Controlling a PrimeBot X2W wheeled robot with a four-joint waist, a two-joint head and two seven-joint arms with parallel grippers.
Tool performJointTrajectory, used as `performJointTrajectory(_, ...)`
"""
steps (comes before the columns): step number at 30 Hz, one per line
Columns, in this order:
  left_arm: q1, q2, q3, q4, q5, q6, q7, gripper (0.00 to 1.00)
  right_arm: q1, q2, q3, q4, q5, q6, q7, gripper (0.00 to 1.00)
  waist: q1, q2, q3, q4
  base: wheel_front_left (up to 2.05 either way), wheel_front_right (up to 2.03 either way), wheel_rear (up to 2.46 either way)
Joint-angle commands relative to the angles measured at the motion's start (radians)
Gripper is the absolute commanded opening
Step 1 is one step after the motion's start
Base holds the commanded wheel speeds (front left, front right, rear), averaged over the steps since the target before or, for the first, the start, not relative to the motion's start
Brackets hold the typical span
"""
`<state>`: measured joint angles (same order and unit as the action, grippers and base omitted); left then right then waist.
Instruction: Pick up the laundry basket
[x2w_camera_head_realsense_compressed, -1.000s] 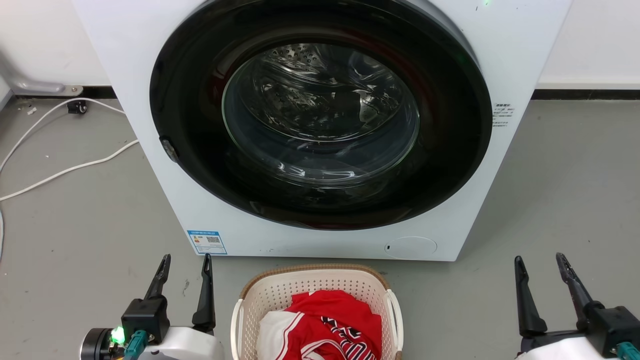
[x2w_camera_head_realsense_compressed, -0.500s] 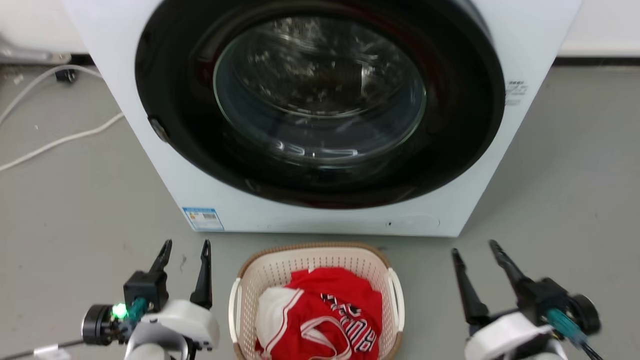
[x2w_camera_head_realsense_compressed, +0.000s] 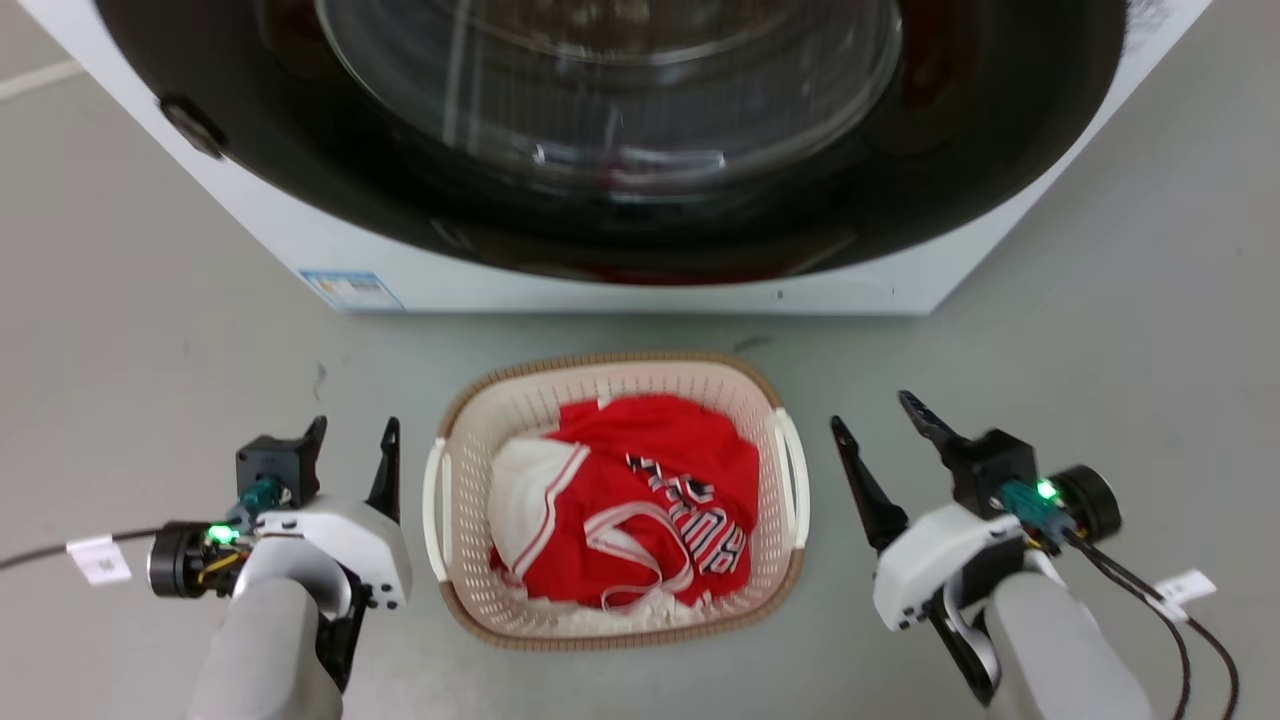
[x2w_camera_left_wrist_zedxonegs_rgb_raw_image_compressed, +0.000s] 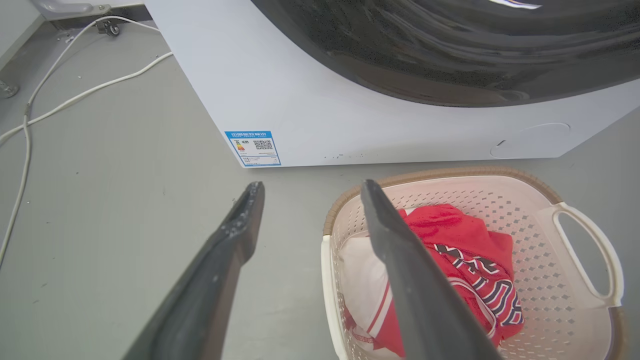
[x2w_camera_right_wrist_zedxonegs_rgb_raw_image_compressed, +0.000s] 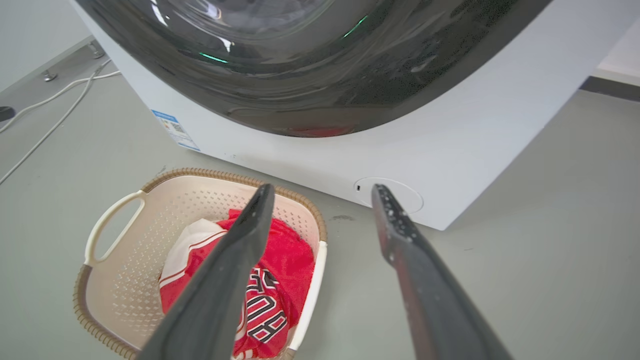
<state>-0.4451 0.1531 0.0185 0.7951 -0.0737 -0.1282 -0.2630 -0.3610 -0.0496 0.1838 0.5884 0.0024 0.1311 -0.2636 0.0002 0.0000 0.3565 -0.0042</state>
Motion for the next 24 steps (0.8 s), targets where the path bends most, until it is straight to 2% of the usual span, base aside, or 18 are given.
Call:
performJointTrajectory(1,-0.04,0.015,-0.008,0.036,-0.006,-0.001,-0.003,1.0,-0.053,-0.001,0.02,0.047,0.006,-0.001,-0.002,1.0,-0.0002,0.0,0.101,-0.016,0.0,0.0,0.0)
performJointTrajectory(16,-0.214,0.061,-0.081,0.229,-0.048,-0.003,-0.003,1.0,-0.318,-0.003,0.174,0.401,0.088,-0.001,-0.002,1.0,-0.0002,0.0,0.331,-0.021,0.0,0.0,0.0)
performJointTrajectory(24,-0.294,0.065,-0.142,0.319,-0.088,-0.003,-0.003,1.0,-0.42,-0.002,0.247,0.511,0.143,-0.001,-0.002,1.0,-0.0002,0.0,0.421,-0.018,0.0,0.0,0.0)
